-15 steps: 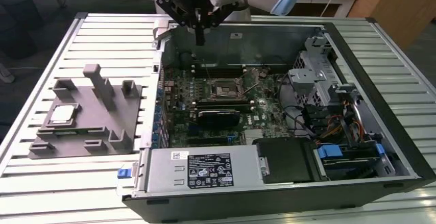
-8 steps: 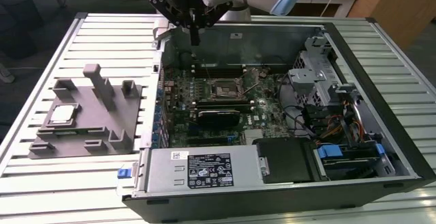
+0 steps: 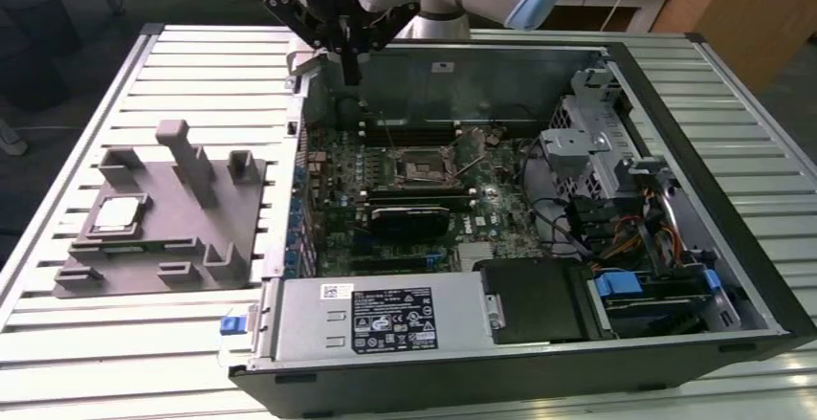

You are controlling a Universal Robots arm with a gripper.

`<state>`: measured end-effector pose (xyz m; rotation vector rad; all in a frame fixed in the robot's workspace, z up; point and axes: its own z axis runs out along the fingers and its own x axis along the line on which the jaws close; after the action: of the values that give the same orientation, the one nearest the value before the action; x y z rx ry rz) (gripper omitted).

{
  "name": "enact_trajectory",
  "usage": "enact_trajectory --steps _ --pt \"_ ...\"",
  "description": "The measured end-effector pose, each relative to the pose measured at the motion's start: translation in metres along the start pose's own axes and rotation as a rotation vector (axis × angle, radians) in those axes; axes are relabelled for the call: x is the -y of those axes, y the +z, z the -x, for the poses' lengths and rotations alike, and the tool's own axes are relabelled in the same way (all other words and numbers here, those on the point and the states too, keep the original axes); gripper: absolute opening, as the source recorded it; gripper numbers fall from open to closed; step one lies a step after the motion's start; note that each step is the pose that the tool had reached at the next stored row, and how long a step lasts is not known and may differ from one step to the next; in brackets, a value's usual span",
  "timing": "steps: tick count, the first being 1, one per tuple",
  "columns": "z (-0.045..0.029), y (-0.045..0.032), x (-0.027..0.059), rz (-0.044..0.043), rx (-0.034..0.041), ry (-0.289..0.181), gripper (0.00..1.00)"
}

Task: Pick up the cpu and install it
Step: 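Reach for the cpu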

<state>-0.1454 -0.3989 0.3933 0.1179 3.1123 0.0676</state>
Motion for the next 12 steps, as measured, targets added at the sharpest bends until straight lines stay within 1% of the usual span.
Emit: enact_trajectory --steps 12 --pt "-0.0193 -0.0005 0.0014 0.0000 0.0003 0.000 0.11"
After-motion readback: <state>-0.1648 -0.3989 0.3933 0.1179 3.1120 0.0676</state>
